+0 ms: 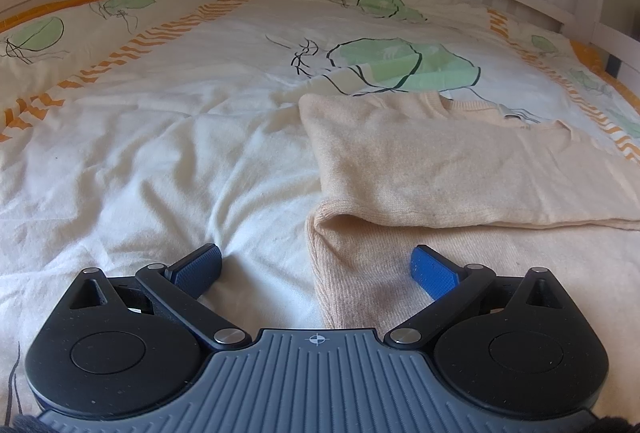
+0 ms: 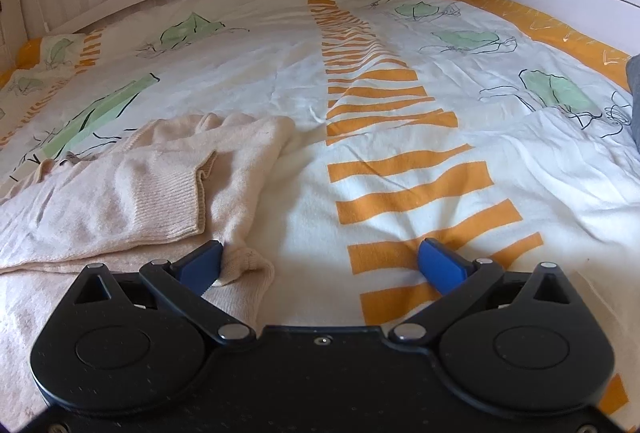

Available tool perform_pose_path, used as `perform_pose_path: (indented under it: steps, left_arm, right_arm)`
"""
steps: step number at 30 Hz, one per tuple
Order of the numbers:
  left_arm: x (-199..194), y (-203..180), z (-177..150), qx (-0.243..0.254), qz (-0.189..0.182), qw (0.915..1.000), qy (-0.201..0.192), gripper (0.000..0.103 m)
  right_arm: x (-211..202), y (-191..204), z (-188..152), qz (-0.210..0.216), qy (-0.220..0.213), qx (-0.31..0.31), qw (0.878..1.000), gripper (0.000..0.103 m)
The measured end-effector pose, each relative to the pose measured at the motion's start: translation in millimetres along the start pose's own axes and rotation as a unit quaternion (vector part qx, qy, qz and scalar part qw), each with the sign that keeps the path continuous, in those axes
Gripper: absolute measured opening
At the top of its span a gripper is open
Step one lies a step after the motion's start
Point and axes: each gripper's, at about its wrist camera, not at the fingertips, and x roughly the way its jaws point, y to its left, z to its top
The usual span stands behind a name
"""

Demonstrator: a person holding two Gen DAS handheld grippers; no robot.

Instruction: Fold small clothes

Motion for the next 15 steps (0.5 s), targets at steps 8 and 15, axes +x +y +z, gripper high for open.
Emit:
perform_pose_path:
  steps: [8,15]
  left_arm:
    - [-15,-3,8,0.006,0.010,0.9990,0.042,0.101]
    - [-64,-12,11,0.021,-0.006,0.9975,0.067,0.100]
  right_arm:
    - [-22,2,3,0.005,0.062,-0.035,0.997,0.102]
    - [-66,-13,7,0.044,0.123,0.018,0.991,0.102]
